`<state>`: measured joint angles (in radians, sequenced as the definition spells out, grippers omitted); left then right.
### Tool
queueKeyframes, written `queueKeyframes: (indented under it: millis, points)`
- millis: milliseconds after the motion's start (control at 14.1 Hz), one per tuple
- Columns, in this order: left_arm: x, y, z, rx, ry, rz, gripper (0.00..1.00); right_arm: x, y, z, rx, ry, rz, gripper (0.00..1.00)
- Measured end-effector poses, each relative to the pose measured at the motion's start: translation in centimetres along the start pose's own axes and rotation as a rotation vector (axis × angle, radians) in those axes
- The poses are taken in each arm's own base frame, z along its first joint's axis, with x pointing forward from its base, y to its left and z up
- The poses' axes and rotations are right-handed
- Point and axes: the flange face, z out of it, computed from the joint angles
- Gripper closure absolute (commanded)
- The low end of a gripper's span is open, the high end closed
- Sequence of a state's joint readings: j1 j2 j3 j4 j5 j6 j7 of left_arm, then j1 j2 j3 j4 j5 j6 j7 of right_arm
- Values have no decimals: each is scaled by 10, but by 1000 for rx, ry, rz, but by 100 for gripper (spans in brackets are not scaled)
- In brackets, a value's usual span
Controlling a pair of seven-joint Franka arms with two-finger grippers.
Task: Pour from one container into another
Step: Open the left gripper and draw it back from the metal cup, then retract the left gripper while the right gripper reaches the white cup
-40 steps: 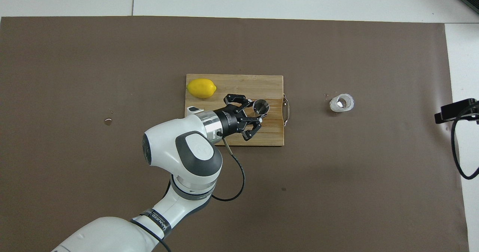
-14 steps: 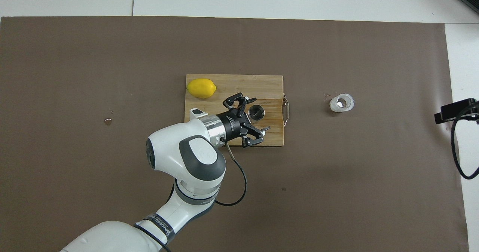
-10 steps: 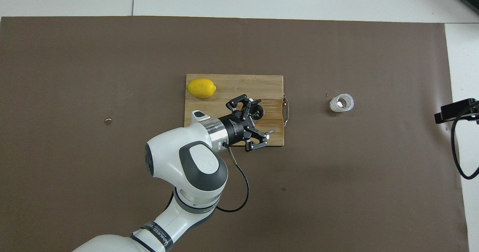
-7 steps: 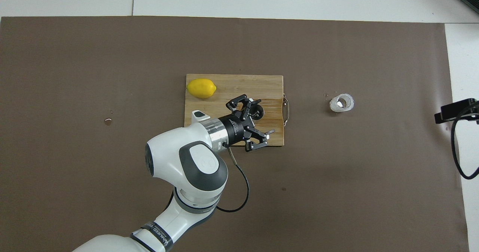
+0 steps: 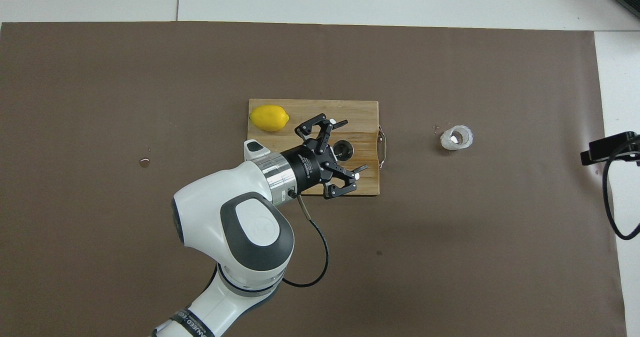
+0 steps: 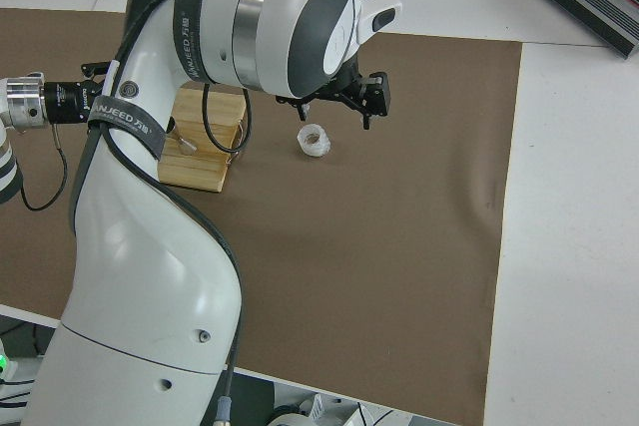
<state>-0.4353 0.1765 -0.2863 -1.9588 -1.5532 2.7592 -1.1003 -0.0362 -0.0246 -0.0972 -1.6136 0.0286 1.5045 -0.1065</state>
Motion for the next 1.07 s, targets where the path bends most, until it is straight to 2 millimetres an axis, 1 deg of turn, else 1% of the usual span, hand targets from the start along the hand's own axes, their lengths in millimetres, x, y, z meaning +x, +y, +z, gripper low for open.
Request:
queueKeyframes:
  millis: [213,427,569,640,711,853,996,1067]
  points:
    - [8,31,-17,117,20,147,0,-5,0,0,4,-27,2,0]
    - [8,50,-35,253,112,363,0,-12,2,-8,5,-18,-4,0]
    - [6,66,-53,355,195,500,0,-16,2,-10,10,-14,-42,0]
    - [6,75,-64,389,227,538,0,-16,3,-7,14,-6,-79,0]
    - [8,84,-74,415,256,564,0,-15,4,-2,13,15,-131,0]
    - [12,101,-93,450,322,617,0,-11,10,15,0,76,-260,0]
    - [10,115,-110,481,394,677,0,-8,18,35,1,125,-386,0]
    - [7,122,-118,492,429,705,0,-6,21,43,38,148,-438,0]
